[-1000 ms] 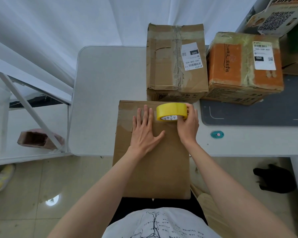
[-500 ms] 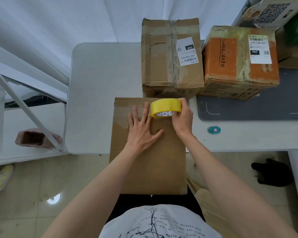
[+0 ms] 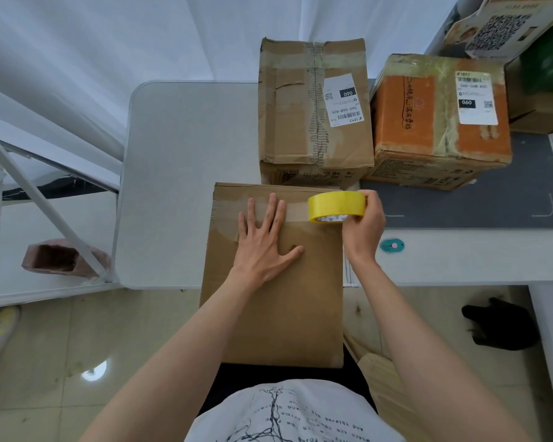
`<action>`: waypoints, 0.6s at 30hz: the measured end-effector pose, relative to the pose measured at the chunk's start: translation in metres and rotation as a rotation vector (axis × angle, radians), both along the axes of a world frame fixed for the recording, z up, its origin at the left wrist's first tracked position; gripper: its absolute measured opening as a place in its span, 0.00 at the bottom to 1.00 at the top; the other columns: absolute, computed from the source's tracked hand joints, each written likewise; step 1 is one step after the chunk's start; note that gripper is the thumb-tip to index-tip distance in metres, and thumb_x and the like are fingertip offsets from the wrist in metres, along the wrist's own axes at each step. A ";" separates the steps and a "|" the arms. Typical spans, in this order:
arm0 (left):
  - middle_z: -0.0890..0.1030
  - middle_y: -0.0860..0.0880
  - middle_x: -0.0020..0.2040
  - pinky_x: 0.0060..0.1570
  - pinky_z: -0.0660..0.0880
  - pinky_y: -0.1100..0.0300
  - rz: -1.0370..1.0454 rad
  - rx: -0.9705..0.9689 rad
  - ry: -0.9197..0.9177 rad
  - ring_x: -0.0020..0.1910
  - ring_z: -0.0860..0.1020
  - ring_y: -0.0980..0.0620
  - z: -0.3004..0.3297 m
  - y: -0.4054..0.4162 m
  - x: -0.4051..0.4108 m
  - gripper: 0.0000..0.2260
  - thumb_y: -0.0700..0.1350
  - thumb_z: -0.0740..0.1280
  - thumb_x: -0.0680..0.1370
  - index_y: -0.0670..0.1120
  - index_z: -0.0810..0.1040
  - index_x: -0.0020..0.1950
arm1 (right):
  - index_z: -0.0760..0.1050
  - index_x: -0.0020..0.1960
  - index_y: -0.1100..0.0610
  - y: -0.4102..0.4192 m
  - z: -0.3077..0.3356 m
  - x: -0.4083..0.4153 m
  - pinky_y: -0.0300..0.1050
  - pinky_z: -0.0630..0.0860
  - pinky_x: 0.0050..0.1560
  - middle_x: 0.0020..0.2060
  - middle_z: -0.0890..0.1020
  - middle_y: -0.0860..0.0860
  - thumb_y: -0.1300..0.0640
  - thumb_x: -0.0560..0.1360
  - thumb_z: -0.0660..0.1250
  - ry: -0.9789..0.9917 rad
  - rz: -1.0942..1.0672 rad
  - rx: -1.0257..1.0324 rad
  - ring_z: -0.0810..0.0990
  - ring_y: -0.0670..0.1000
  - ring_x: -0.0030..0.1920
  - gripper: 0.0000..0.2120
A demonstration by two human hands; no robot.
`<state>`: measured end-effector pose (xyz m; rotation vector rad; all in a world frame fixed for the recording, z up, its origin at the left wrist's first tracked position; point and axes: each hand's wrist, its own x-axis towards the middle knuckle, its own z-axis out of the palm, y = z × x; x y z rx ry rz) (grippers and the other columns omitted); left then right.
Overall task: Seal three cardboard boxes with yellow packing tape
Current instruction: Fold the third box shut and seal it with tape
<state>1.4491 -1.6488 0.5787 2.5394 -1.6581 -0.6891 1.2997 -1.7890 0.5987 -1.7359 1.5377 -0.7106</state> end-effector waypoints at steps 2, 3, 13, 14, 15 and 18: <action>0.32 0.54 0.82 0.78 0.40 0.35 0.003 0.000 0.004 0.79 0.31 0.36 0.000 -0.001 -0.001 0.46 0.74 0.52 0.76 0.52 0.34 0.82 | 0.73 0.54 0.58 -0.005 0.001 -0.008 0.41 0.67 0.44 0.49 0.77 0.52 0.73 0.72 0.63 0.006 0.013 -0.003 0.74 0.50 0.49 0.16; 0.32 0.53 0.82 0.78 0.40 0.35 0.006 0.003 0.003 0.79 0.31 0.36 0.000 -0.002 -0.001 0.46 0.74 0.52 0.76 0.52 0.34 0.82 | 0.73 0.55 0.58 -0.008 0.001 -0.011 0.40 0.68 0.43 0.49 0.76 0.51 0.72 0.74 0.64 -0.005 0.031 -0.002 0.74 0.49 0.49 0.14; 0.32 0.51 0.82 0.77 0.36 0.36 0.091 0.014 -0.005 0.78 0.29 0.40 0.001 -0.018 -0.021 0.44 0.73 0.51 0.77 0.51 0.36 0.83 | 0.78 0.47 0.46 -0.010 -0.007 -0.012 0.62 0.82 0.50 0.44 0.83 0.48 0.55 0.80 0.66 -0.170 -0.046 0.320 0.83 0.52 0.49 0.05; 0.32 0.49 0.82 0.79 0.38 0.39 0.087 -0.003 0.000 0.79 0.30 0.43 0.000 -0.020 -0.026 0.45 0.72 0.52 0.77 0.48 0.36 0.83 | 0.78 0.46 0.47 -0.010 -0.008 -0.012 0.63 0.82 0.51 0.44 0.84 0.50 0.53 0.80 0.65 -0.156 -0.036 0.346 0.83 0.53 0.50 0.06; 0.32 0.47 0.82 0.80 0.40 0.42 0.095 -0.024 0.024 0.80 0.31 0.46 -0.001 -0.021 -0.031 0.46 0.72 0.52 0.78 0.45 0.36 0.82 | 0.78 0.46 0.47 -0.011 -0.008 -0.012 0.63 0.82 0.52 0.44 0.84 0.51 0.51 0.80 0.64 -0.146 -0.028 0.362 0.83 0.53 0.50 0.06; 0.32 0.44 0.81 0.80 0.40 0.48 0.158 -0.061 0.093 0.80 0.32 0.48 -0.001 -0.028 -0.039 0.50 0.74 0.50 0.75 0.41 0.35 0.82 | 0.76 0.46 0.47 -0.010 -0.012 -0.011 0.63 0.81 0.51 0.44 0.83 0.48 0.49 0.79 0.64 -0.125 -0.015 0.355 0.82 0.52 0.50 0.05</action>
